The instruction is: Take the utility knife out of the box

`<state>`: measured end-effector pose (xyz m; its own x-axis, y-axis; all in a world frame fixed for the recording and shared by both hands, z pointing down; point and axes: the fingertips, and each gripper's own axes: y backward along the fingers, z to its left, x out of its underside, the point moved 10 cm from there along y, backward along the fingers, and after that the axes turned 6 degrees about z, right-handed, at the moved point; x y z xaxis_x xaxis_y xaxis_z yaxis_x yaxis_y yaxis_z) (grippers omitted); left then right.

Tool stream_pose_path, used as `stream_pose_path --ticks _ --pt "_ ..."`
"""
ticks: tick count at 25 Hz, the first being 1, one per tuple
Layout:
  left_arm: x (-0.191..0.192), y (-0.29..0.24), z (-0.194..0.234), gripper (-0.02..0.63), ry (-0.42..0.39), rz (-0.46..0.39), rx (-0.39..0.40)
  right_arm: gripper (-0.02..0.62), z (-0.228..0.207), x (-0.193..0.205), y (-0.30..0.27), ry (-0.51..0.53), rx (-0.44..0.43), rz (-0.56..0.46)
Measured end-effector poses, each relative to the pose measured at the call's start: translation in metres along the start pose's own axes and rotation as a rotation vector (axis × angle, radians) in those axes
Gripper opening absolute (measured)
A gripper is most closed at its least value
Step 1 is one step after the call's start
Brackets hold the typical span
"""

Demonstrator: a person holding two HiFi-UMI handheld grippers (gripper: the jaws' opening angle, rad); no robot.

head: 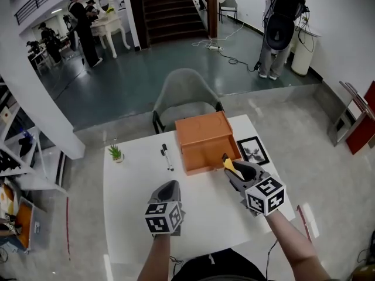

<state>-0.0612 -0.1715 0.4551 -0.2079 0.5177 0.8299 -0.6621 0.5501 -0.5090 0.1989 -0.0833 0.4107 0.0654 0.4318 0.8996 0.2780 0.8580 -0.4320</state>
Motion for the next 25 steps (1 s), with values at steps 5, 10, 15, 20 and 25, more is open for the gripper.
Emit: stream_pose_path --ticks 5,10,15,20,25 --pt "-0.001 0.000 -0.006 0.015 -0.016 0.002 0.020 0.112 0.005 0.007 0.013 -0.045 0.022 -0.021" --pt "-0.001 0.001 -0.008 0.015 -0.037 0.002 0.033 0.114 0.010 0.016 0.020 -0.101 0.036 -0.031" --pt "0.000 0.003 -0.010 0.015 -0.053 0.001 0.047 0.114 0.018 0.024 0.026 -0.124 0.059 -0.038" --pt "0.000 0.003 -0.012 0.015 -0.062 0.001 0.054 0.113 0.020 0.030 0.030 -0.136 0.075 -0.041" --pt "0.000 0.006 -0.013 0.015 -0.066 0.001 0.057 0.112 0.022 0.033 0.033 -0.130 0.076 -0.041"
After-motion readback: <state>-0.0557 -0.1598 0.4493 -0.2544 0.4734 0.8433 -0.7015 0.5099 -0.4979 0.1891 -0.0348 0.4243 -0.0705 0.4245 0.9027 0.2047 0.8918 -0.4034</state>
